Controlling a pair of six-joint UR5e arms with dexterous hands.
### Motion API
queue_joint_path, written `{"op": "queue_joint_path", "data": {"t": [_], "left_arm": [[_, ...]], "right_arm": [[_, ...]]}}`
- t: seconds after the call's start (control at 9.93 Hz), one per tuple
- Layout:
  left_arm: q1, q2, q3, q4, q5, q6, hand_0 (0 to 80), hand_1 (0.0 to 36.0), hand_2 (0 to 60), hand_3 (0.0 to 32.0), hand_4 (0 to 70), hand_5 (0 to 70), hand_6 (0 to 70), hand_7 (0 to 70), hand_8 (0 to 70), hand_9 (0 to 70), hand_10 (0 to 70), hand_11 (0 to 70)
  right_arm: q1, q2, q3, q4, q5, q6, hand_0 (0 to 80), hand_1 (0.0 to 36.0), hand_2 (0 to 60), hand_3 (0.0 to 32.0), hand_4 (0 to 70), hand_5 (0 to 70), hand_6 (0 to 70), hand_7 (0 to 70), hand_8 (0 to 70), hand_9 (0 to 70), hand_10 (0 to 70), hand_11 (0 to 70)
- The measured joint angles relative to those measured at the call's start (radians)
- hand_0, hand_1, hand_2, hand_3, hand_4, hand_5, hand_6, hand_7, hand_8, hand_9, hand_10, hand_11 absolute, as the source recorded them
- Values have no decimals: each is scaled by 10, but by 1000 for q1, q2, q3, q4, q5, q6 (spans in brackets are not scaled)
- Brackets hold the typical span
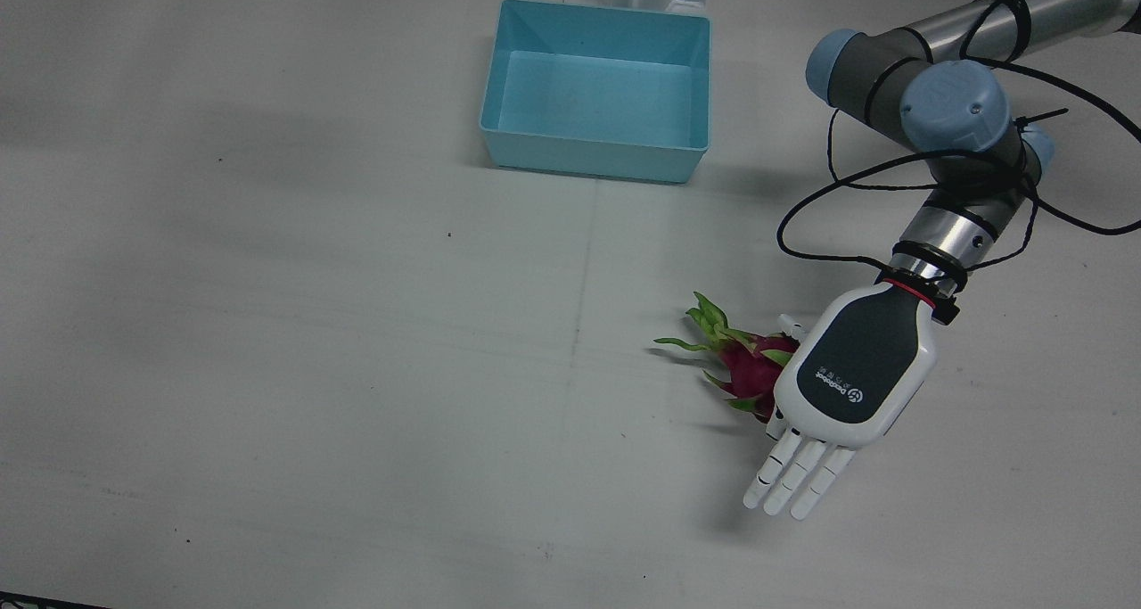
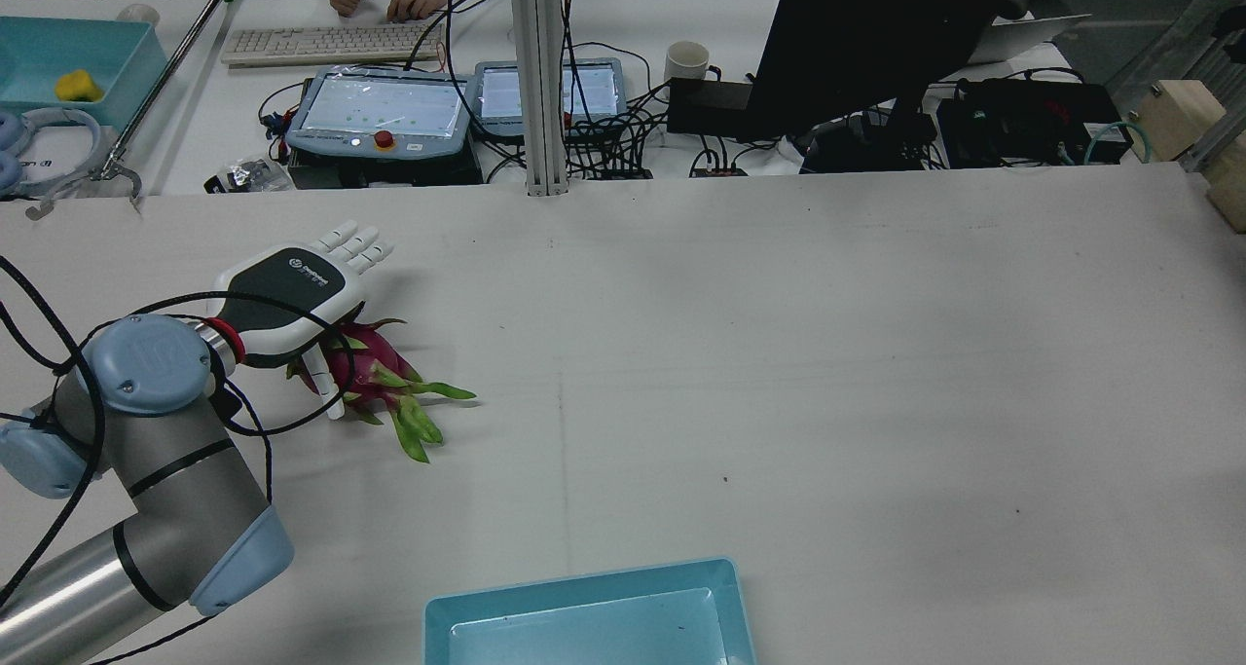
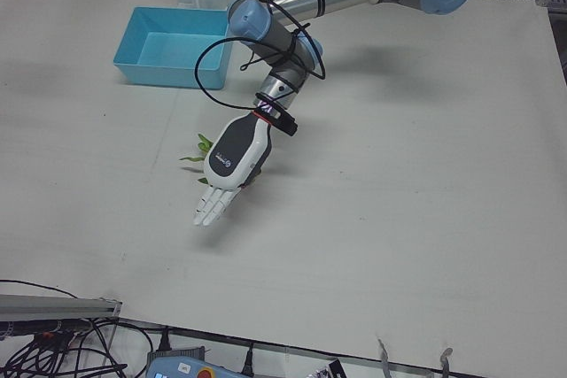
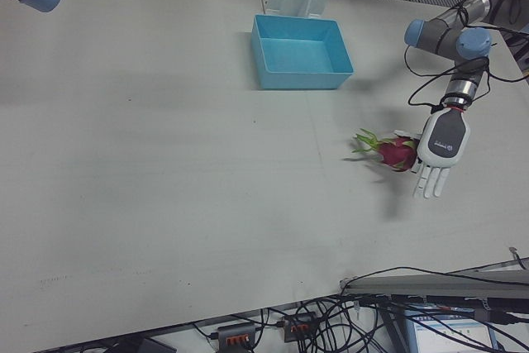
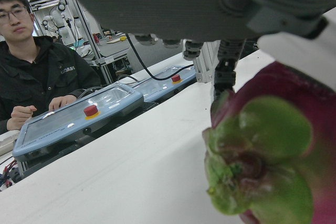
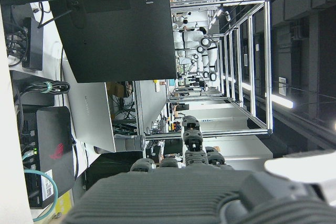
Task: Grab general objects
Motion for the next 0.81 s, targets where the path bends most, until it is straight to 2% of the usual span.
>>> {"op": "queue_joint_path", "data": {"t": [0.2, 0.4, 0.5, 0.71, 0.81], "left_arm": [[0, -9, -16, 7, 30, -28, 352, 329, 600, 0, 458, 468, 0, 141, 0, 14, 0, 0], [-3, -10, -34, 21, 61, -96, 371, 332, 600, 0, 411, 437, 0, 151, 0, 16, 0, 0], [-3, -10, -70, 40, 74, -117, 395, 347, 600, 0, 418, 431, 7, 169, 0, 19, 0, 0], [-4, -37, -158, 107, 124, -136, 394, 317, 600, 0, 394, 421, 6, 164, 1, 18, 0, 0], [-4, -69, -182, 147, 154, -142, 405, 320, 600, 0, 397, 428, 7, 162, 5, 18, 0, 0]], "right_arm": [[0, 0, 0, 0, 0, 0, 0, 0, 0, 0, 0, 0, 0, 0, 0, 0, 0, 0], [0, 0, 0, 0, 0, 0, 0, 0, 0, 0, 0, 0, 0, 0, 0, 0, 0, 0], [0, 0, 0, 0, 0, 0, 0, 0, 0, 0, 0, 0, 0, 0, 0, 0, 0, 0], [0, 0, 0, 0, 0, 0, 0, 0, 0, 0, 0, 0, 0, 0, 0, 0, 0, 0], [0, 0, 0, 0, 0, 0, 0, 0, 0, 0, 0, 0, 0, 0, 0, 0, 0, 0]]}}
